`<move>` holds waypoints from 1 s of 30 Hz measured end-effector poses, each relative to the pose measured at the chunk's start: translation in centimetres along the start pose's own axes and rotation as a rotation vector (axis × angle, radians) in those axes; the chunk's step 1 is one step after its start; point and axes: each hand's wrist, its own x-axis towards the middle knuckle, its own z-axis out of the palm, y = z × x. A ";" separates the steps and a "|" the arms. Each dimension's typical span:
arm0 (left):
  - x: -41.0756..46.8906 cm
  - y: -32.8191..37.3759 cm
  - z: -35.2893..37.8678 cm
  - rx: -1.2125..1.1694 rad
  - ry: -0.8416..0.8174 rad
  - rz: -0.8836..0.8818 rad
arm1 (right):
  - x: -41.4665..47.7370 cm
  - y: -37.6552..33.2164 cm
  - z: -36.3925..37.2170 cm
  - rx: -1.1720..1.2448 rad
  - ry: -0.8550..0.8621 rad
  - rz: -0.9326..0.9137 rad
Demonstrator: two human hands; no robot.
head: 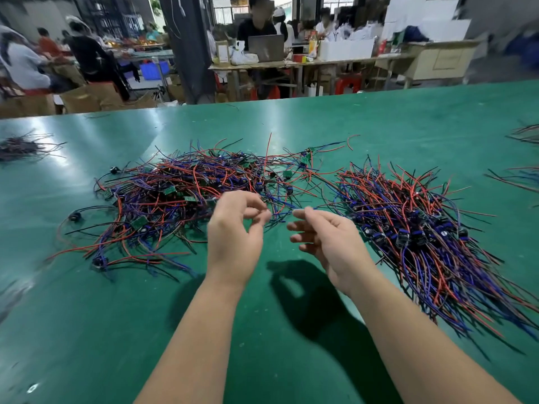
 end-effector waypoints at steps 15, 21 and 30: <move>-2.1 3.0 2.4 -0.367 -0.376 -0.023 | 0.3 -1.2 -1.6 0.316 -0.119 0.213; -1.9 2.7 1.8 -0.295 -0.246 -0.063 | 0.2 -1.3 -2.0 0.124 -0.082 -0.054; -1.0 1.5 0.8 -0.166 -0.223 -0.003 | 0.2 -0.1 -2.2 -0.325 0.037 -0.376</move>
